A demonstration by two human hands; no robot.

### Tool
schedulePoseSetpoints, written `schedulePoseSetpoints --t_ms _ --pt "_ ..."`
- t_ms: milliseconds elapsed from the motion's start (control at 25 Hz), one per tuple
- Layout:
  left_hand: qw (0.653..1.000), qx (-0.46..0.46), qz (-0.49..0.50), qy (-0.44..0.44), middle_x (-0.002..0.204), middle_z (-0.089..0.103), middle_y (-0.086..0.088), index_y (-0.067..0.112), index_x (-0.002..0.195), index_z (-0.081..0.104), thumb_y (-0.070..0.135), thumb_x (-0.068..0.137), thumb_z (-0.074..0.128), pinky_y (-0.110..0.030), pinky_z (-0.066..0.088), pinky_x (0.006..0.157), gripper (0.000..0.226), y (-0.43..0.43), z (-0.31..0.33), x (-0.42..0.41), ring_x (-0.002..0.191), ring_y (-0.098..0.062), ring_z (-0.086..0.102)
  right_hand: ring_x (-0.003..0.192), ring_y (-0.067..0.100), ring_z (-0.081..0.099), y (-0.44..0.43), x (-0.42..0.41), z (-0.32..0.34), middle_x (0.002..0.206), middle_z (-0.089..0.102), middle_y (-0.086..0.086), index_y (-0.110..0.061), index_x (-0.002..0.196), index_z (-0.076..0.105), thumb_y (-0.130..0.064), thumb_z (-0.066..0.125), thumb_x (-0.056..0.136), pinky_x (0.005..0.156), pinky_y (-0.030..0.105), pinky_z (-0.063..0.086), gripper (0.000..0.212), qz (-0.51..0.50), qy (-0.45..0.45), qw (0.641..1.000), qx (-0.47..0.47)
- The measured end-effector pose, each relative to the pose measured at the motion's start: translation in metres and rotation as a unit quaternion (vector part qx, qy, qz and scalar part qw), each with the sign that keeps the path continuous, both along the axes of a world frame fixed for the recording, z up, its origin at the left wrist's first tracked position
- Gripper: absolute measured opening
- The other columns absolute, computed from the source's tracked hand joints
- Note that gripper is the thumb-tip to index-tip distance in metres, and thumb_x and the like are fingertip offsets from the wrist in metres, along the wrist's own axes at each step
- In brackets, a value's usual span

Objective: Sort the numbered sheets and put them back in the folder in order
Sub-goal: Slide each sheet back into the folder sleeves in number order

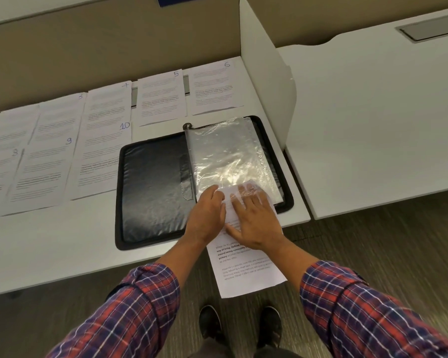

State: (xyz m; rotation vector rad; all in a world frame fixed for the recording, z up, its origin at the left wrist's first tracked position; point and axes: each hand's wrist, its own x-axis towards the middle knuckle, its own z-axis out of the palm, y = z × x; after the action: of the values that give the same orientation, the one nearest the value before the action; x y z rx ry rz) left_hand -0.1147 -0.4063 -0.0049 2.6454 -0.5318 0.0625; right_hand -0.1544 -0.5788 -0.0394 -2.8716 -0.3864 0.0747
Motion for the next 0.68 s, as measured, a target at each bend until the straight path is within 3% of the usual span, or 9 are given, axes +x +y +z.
schedulePoseSetpoints --t_ms 120,280,520,600,680 --pt "1.000 0.001 0.002 0.008 0.141 0.056 -0.008 0.010 0.116 0.063 0.020 0.105 0.054 -0.036 0.059 0.091 0.017 -0.009 0.002 0.008 0.117 -0.021 0.062 0.162 0.028 0.005 -0.004 0.000 0.003 0.174 0.013 0.011 -0.019 0.166 0.019 -0.072 0.030 0.101 0.129 0.055 0.008 0.084 0.061 0.001 0.998 0.014" --pt "1.000 0.027 0.000 0.016 0.147 0.055 -0.009 0.011 0.124 0.064 0.021 0.104 0.055 -0.036 0.054 0.100 0.024 -0.014 0.000 0.014 0.126 -0.023 0.059 0.157 0.030 0.024 -0.012 -0.005 0.002 0.167 0.033 0.017 -0.007 0.159 0.033 -0.059 0.038 0.105 0.130 0.049 0.017 0.075 -0.017 -0.026 0.998 0.048" --pt "0.995 0.084 -0.012 -0.049 0.129 0.065 -0.015 0.007 0.102 0.070 0.016 0.096 0.065 -0.039 0.057 0.093 0.012 -0.020 -0.007 0.006 0.117 -0.028 0.061 0.161 0.030 0.001 -0.011 -0.002 0.002 0.173 0.008 0.018 -0.005 0.165 0.009 -0.073 0.019 0.101 0.131 0.049 -0.001 0.094 -0.043 0.027 0.998 0.024" --pt "0.996 0.073 -0.003 -0.046 0.130 0.065 -0.014 0.008 0.101 0.070 0.017 0.098 0.062 -0.039 0.057 0.093 0.012 -0.021 -0.009 0.002 0.118 -0.026 0.061 0.161 0.032 -0.002 -0.008 0.002 0.000 0.173 0.003 0.018 -0.006 0.166 0.007 -0.075 0.019 0.100 0.131 0.051 0.001 0.096 -0.053 0.043 0.998 0.020" --pt "0.999 0.045 0.002 -0.025 0.127 0.064 -0.010 0.011 0.103 0.068 0.019 0.101 0.057 -0.040 0.056 0.095 0.014 -0.023 -0.008 0.000 0.114 -0.023 0.060 0.161 0.033 0.008 -0.006 0.007 0.002 0.173 0.011 0.019 -0.007 0.165 0.018 -0.069 0.024 0.101 0.130 0.053 0.011 0.089 -0.042 0.023 0.998 0.028"
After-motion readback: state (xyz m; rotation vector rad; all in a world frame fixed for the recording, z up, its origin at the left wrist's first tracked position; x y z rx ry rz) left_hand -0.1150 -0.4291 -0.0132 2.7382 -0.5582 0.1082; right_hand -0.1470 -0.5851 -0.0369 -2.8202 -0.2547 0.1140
